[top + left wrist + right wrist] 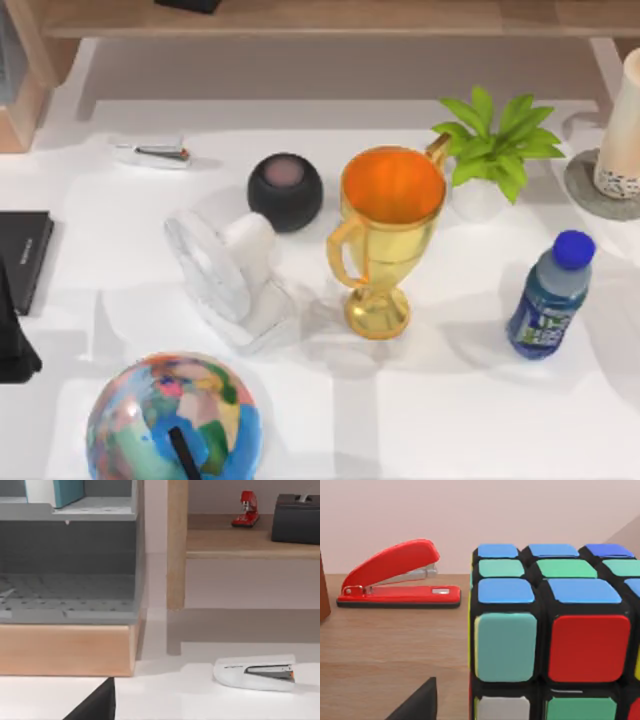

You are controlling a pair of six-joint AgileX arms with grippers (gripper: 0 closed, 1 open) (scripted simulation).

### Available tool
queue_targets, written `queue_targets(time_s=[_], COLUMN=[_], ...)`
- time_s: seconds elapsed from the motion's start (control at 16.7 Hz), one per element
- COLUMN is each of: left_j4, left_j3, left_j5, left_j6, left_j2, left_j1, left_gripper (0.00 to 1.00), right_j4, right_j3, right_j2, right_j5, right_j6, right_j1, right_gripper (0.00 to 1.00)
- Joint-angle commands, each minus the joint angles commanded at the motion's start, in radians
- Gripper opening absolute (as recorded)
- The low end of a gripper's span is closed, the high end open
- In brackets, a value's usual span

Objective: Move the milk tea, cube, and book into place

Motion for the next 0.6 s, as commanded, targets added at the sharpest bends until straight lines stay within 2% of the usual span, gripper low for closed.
queue_targets(time_s=[0.3,0.6], left_j4=[0.0,0.0], left_j3=[0.0,0.0], left_j5=[0.0,0.0], left_j6=[0.0,0.0], left_j2=[0.0,0.0], left_j1=[0.0,0.0], left_gripper=[1.0,1.0], right_j4=[-0.006,-0.019], right_j3=[-0.026,-0.263], right_j2=[-0.021,-0.258], right_j5=[-0.005,-0.047], right_j6=[-0.002,-0.005], right_j1=[-0.012,-0.053], right_gripper=[1.0,1.0])
